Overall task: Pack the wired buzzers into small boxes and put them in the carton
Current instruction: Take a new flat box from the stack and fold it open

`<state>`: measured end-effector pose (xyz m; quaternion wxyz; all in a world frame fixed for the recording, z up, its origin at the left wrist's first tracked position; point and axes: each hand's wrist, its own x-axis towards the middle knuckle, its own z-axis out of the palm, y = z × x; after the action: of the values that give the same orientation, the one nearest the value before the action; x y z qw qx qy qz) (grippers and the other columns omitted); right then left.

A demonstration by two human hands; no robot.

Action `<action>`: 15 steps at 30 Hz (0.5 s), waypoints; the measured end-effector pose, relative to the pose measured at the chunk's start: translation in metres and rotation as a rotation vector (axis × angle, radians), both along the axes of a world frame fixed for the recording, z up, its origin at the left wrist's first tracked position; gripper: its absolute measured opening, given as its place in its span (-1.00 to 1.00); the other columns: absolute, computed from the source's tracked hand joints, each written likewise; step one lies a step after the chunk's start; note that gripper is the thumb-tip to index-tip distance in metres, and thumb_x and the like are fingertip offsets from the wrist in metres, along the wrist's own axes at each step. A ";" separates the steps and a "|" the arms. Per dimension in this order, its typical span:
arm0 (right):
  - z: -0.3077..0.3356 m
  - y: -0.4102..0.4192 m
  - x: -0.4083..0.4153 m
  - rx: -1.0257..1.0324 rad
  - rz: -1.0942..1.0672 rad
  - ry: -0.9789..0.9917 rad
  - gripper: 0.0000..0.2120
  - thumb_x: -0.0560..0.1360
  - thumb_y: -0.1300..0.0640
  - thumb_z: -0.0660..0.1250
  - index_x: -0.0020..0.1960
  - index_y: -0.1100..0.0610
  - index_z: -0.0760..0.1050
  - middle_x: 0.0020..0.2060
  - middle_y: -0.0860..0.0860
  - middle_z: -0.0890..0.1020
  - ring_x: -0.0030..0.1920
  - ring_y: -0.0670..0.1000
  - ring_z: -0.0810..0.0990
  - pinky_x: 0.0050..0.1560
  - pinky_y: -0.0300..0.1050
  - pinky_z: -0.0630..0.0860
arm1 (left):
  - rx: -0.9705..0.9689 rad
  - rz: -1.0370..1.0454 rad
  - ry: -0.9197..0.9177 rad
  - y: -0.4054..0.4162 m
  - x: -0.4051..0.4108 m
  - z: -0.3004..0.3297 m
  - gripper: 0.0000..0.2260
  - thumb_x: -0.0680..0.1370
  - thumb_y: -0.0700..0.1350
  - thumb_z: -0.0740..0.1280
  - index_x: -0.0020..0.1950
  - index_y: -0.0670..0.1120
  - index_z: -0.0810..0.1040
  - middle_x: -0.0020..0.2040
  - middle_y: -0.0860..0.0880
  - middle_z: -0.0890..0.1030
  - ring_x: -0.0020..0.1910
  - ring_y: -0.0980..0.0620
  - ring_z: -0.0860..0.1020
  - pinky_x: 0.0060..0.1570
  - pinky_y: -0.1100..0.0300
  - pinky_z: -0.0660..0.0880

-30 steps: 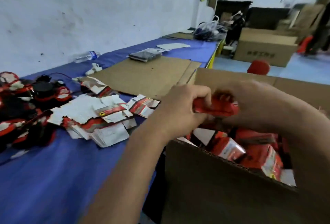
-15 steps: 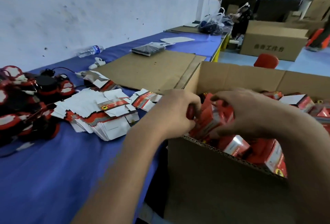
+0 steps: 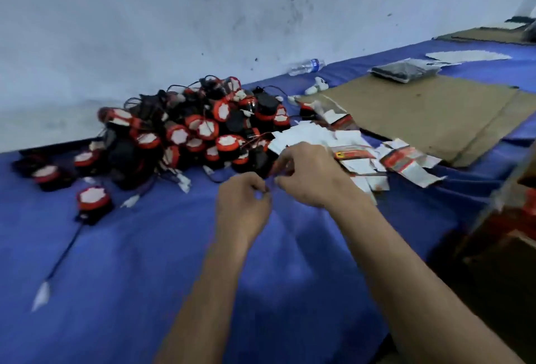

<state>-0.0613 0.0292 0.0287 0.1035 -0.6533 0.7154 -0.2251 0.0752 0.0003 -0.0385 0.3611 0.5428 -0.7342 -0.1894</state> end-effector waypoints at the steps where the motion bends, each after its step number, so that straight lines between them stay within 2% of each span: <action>1: -0.014 -0.018 0.015 0.030 0.040 -0.017 -0.85 0.43 0.17 0.46 0.00 0.06 0.69 -0.11 0.04 0.72 -0.07 0.08 0.66 -0.11 -0.10 0.58 | 0.008 0.084 -0.012 -0.007 0.016 -0.007 -0.74 0.48 -0.22 0.39 -0.33 0.05 0.47 -0.38 0.12 0.47 -0.24 -0.01 0.52 -0.34 0.19 0.22; 4: -0.046 -0.067 0.056 0.001 0.076 -0.026 -0.79 0.43 0.17 0.46 0.06 0.14 0.63 -0.04 0.10 0.69 0.03 0.17 0.63 0.04 0.06 0.59 | 0.027 0.268 -0.003 -0.025 0.055 -0.023 -0.79 0.48 -0.25 0.37 -0.29 0.01 0.50 -0.28 0.03 0.56 -0.18 -0.06 0.53 -0.34 0.22 0.20; 6: -0.060 -0.098 0.078 -0.138 -0.013 0.104 -0.64 0.44 0.09 0.48 0.18 0.15 0.52 0.15 0.16 0.57 0.23 0.23 0.49 0.21 0.10 0.48 | 0.007 0.331 0.038 -0.035 0.072 -0.029 -0.72 0.45 -0.29 0.35 -0.33 0.05 0.43 -0.30 0.09 0.51 -0.25 0.00 0.47 -0.38 0.28 0.24; 8: -0.067 -0.122 0.092 -0.226 -0.094 0.215 -0.49 0.43 0.05 0.51 0.28 0.10 0.37 0.28 0.17 0.43 0.34 0.25 0.35 0.28 0.16 0.43 | -0.015 0.350 0.076 -0.044 0.083 -0.032 -0.66 0.46 -0.31 0.34 -0.35 0.07 0.36 -0.30 0.07 0.49 -0.30 0.07 0.41 -0.40 0.32 0.23; 10: -0.070 -0.140 0.102 -0.254 -0.091 0.249 -0.42 0.44 0.06 0.50 0.35 0.05 0.29 0.36 0.20 0.34 0.39 0.28 0.29 0.32 0.28 0.37 | -0.012 0.351 0.091 -0.052 0.085 -0.033 -0.77 0.48 -0.30 0.36 -0.27 0.00 0.49 -0.17 -0.02 0.60 -0.22 0.06 0.45 -0.34 0.30 0.22; 12: -0.072 -0.153 0.108 -0.267 -0.060 0.213 -0.41 0.45 0.01 0.50 0.35 0.05 0.28 0.37 0.22 0.31 0.40 0.29 0.28 0.32 0.32 0.34 | -0.014 0.351 0.089 -0.060 0.083 -0.033 -0.87 0.48 -0.30 0.38 -0.16 -0.07 0.59 -0.07 -0.05 0.63 -0.14 0.05 0.47 -0.27 0.28 0.23; 15: -0.072 -0.159 0.101 -0.350 -0.043 0.031 -0.42 0.48 -0.18 0.44 0.35 0.07 0.33 0.31 0.19 0.37 0.32 0.27 0.36 0.26 0.29 0.37 | 0.001 0.319 0.106 -0.070 0.072 -0.031 -0.87 0.45 -0.30 0.36 -0.17 -0.07 0.57 -0.09 -0.07 0.62 -0.12 -0.01 0.51 -0.32 0.26 0.23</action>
<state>0.0395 -0.1294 -0.0436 -0.0278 -0.6493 0.6807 -0.3381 0.1475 -0.0693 -0.0692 0.4246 0.6421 -0.6184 -0.1584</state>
